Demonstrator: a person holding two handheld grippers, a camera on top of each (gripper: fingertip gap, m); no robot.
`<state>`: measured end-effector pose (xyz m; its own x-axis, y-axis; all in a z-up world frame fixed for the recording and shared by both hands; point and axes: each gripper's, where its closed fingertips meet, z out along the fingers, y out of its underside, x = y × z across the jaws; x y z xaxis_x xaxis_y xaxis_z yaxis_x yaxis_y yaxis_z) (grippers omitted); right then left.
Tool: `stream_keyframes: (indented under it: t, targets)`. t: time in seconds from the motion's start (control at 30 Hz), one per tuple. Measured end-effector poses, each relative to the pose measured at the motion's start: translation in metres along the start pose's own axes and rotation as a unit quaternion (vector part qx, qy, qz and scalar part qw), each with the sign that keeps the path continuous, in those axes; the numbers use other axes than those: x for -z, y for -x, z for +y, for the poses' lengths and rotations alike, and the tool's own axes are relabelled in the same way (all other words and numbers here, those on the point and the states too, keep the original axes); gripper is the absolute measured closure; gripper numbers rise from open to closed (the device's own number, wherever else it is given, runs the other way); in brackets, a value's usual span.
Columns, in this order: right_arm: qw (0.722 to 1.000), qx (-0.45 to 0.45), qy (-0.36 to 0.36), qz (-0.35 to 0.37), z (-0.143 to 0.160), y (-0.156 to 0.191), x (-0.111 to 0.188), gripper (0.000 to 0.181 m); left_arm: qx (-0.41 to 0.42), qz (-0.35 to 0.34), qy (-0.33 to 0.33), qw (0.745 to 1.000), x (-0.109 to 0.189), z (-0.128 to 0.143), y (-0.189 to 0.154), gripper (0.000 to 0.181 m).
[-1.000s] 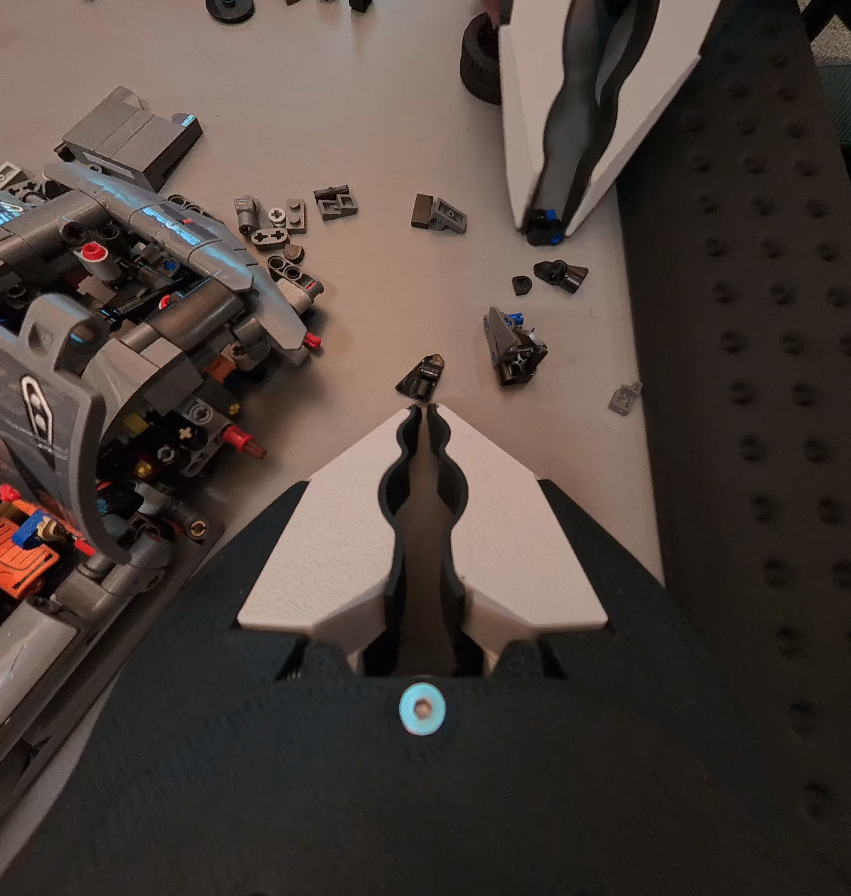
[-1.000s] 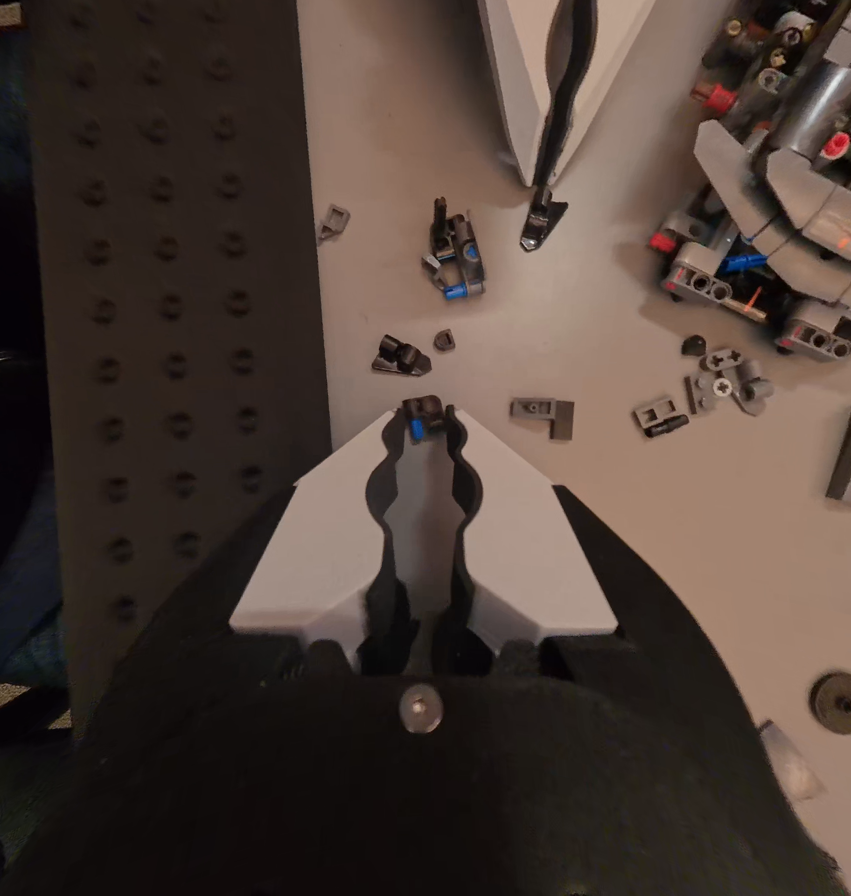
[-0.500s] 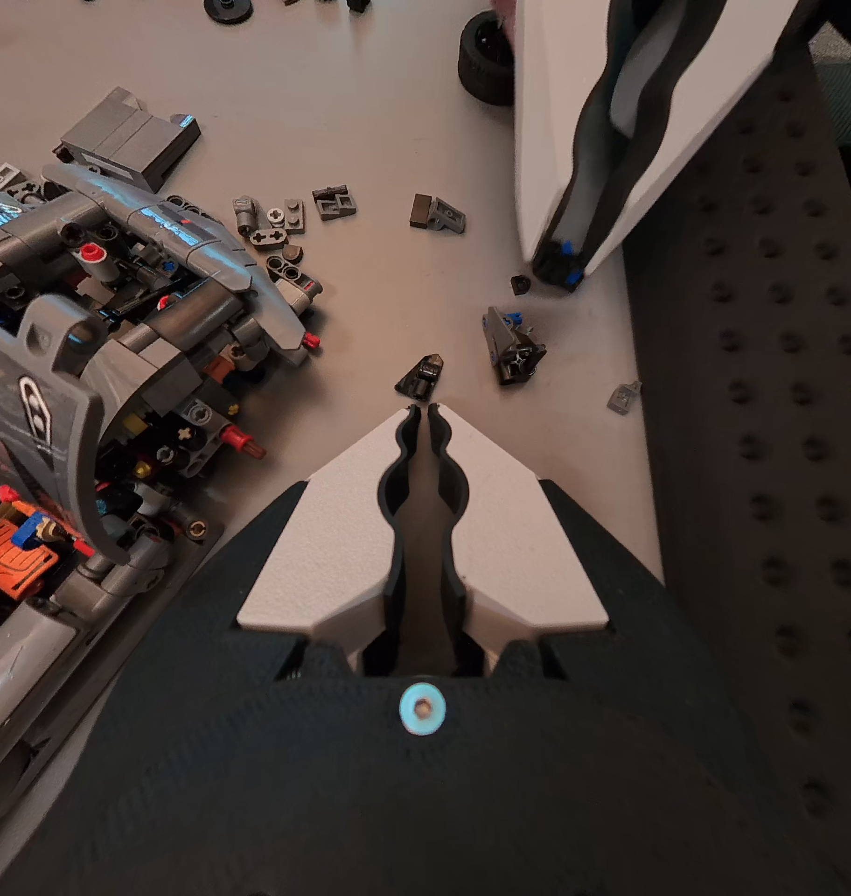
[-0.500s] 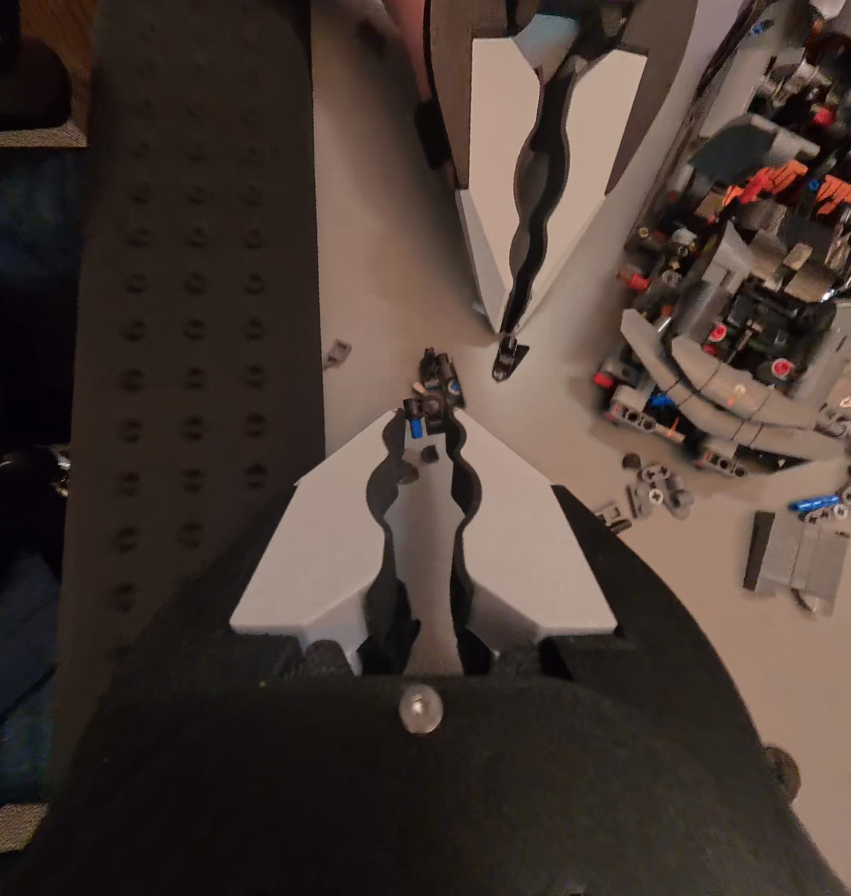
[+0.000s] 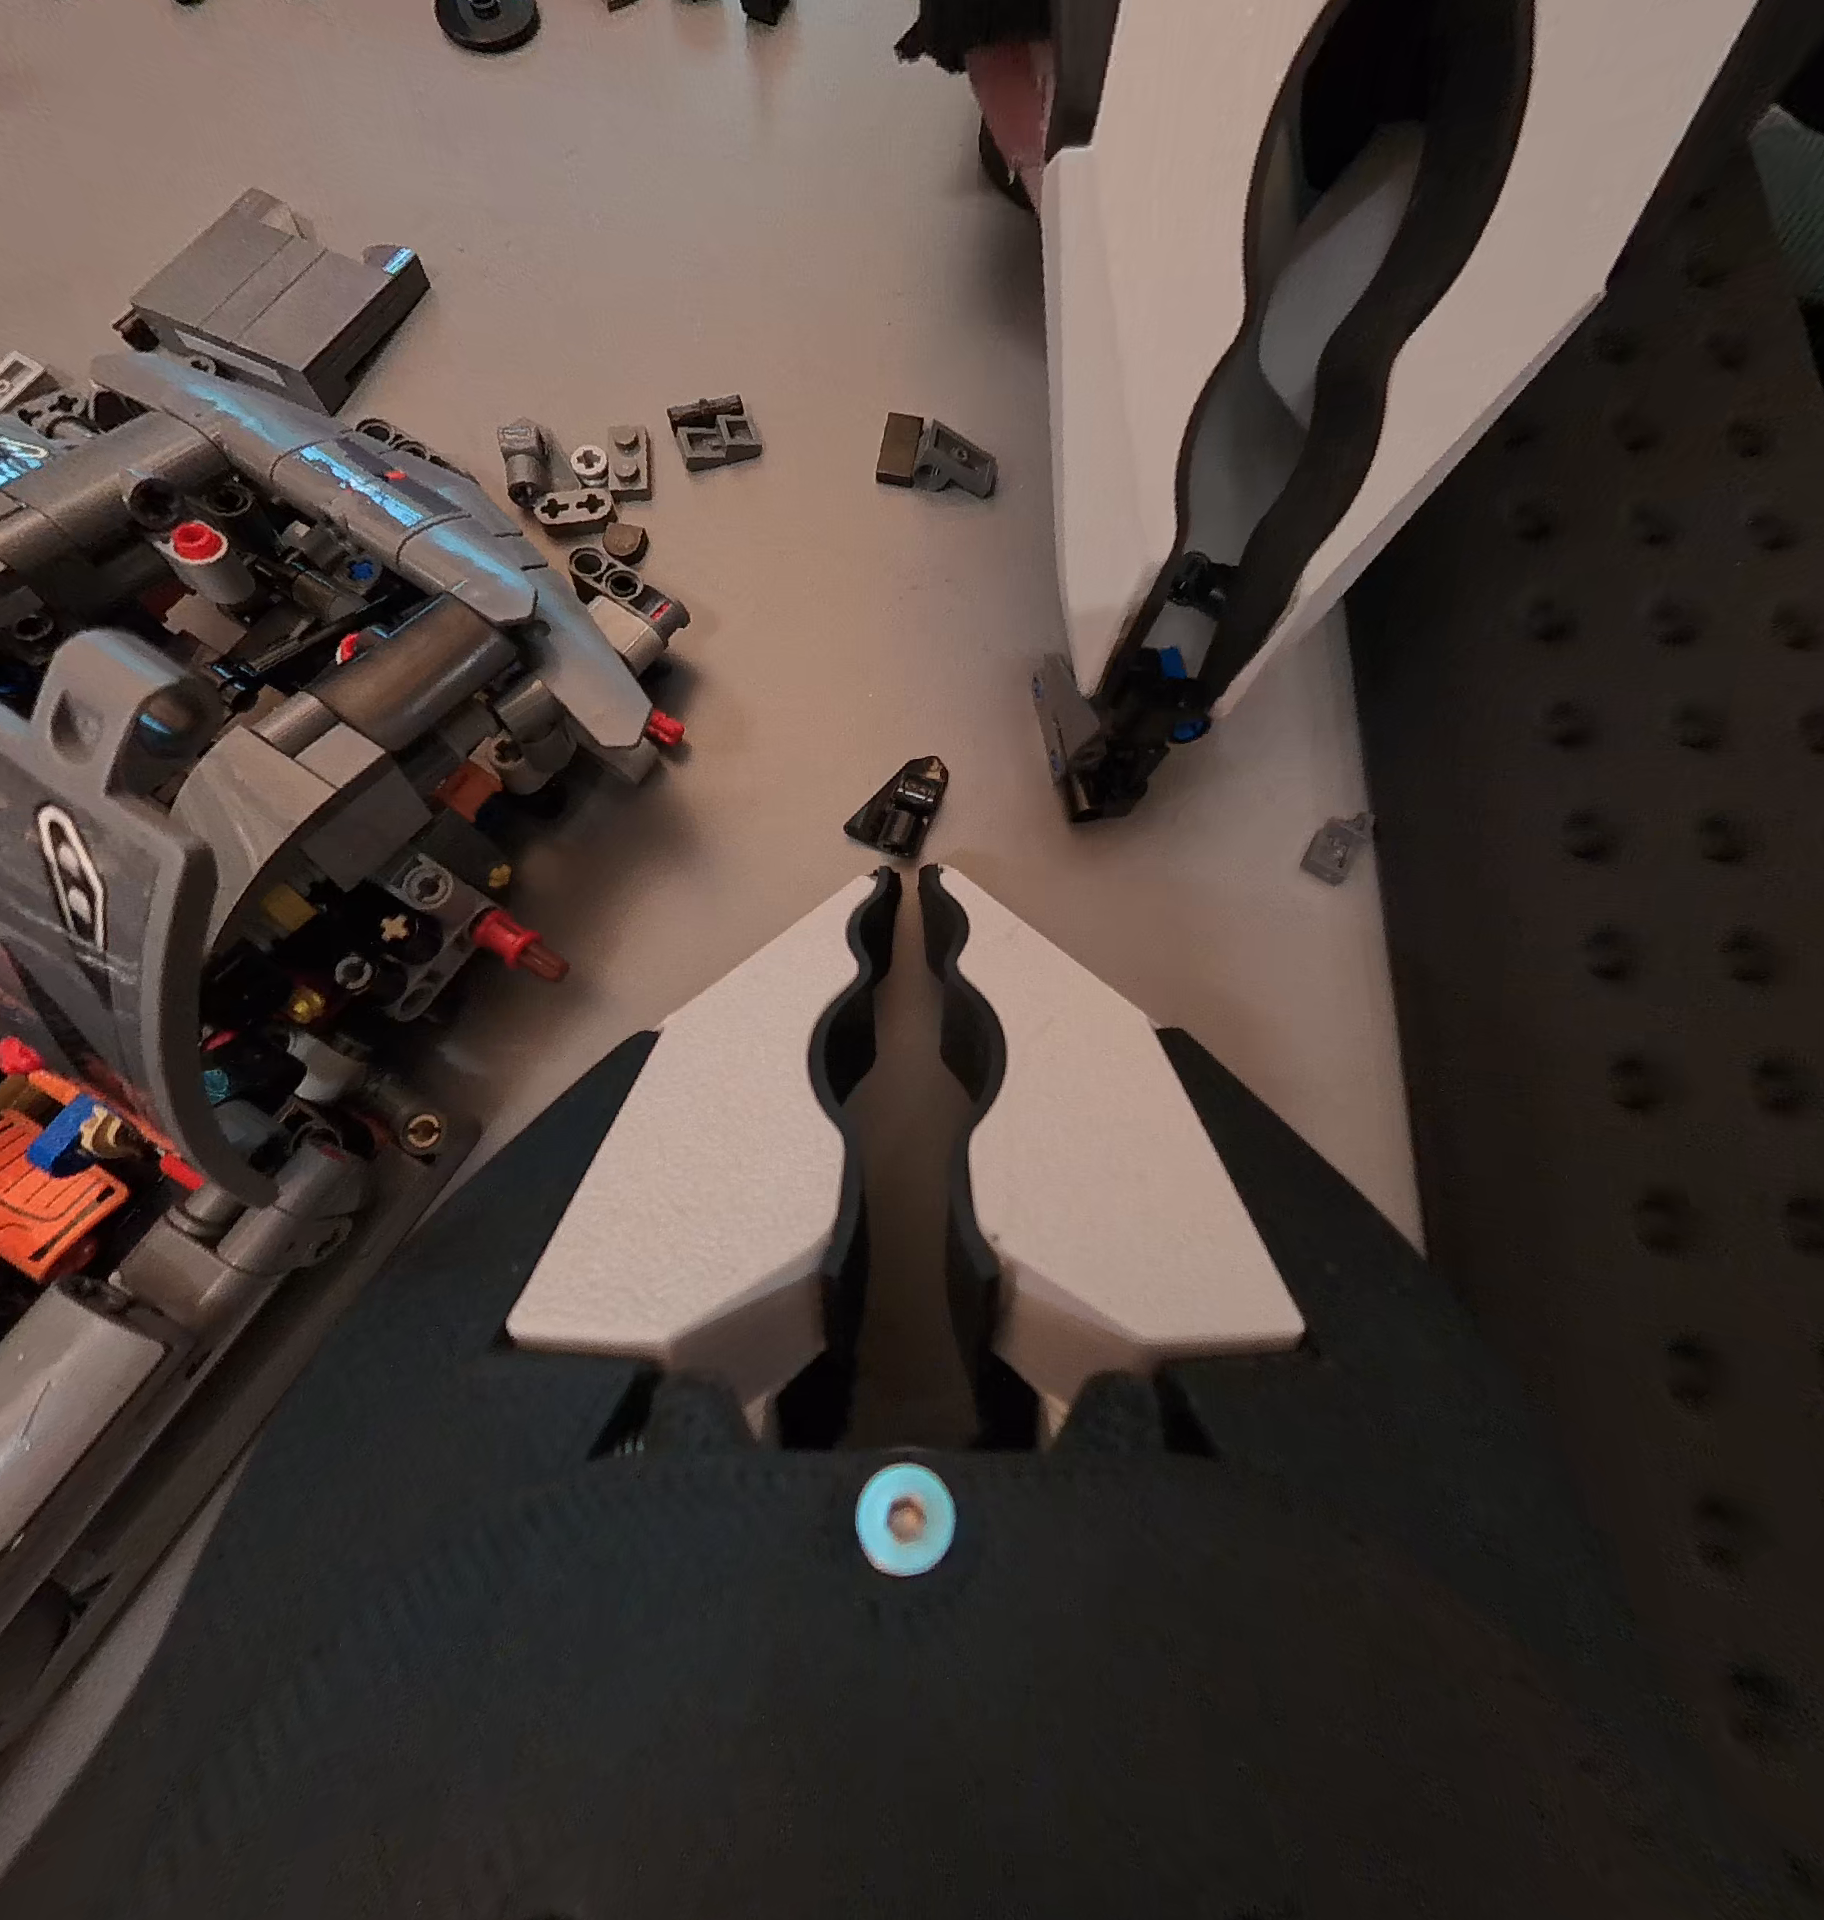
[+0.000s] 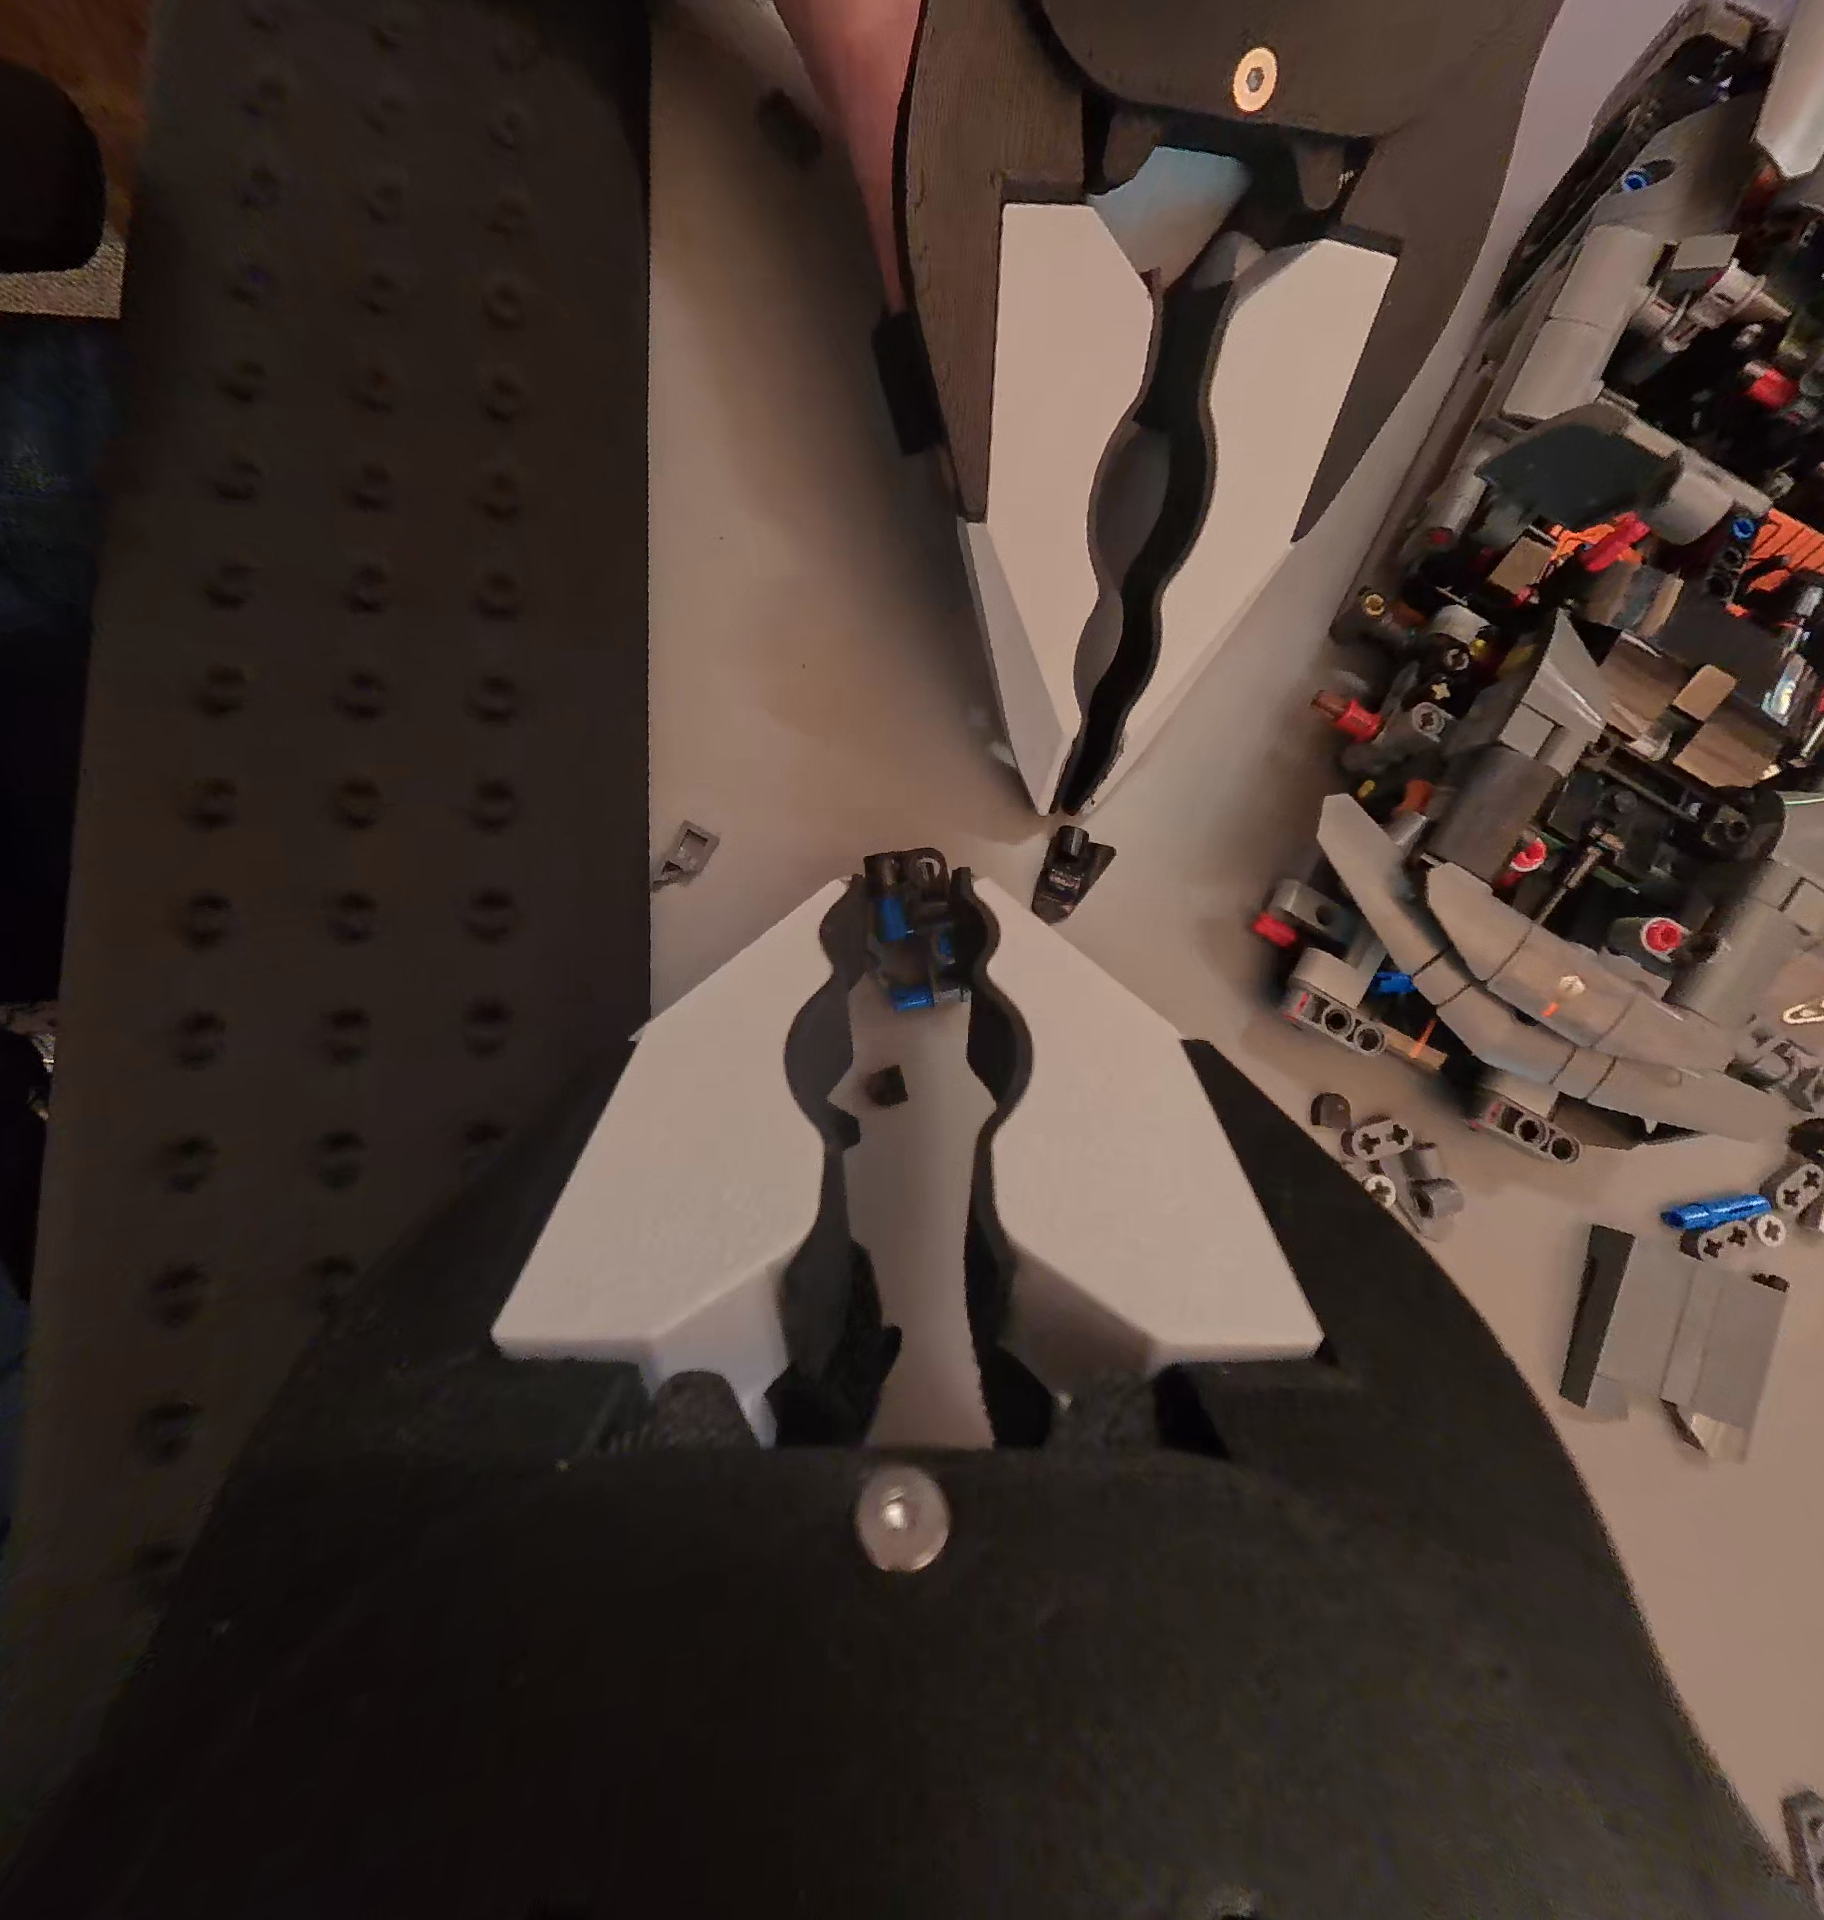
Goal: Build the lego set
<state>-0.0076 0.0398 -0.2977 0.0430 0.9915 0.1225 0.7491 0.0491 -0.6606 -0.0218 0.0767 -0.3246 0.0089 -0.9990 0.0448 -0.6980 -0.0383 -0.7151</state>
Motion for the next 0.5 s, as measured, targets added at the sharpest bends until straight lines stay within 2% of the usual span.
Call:
stream_keyframes:
  t: [0.23, 0.33, 0.5]
  targets:
    - [1.0, -0.001, -0.014, 0.003, -0.002, -0.003, 0.008, 0.167, 0.006, -0.011, -0.009, 1.0, 0.006, -0.002, 0.005, 0.171]
    - [1.0, 0.0, -0.016, 0.006, -0.001, -0.006, 0.012, 0.167, -0.019, -0.02, -0.022, 0.999, 0.01, -0.009, 0.003, 0.171]
    - [1.0, 0.015, -0.018, 0.017, -0.002, -0.009, 0.015, 0.168, -0.032, 0.021, -0.058, 0.998, 0.013, -0.022, -0.015, 0.168]
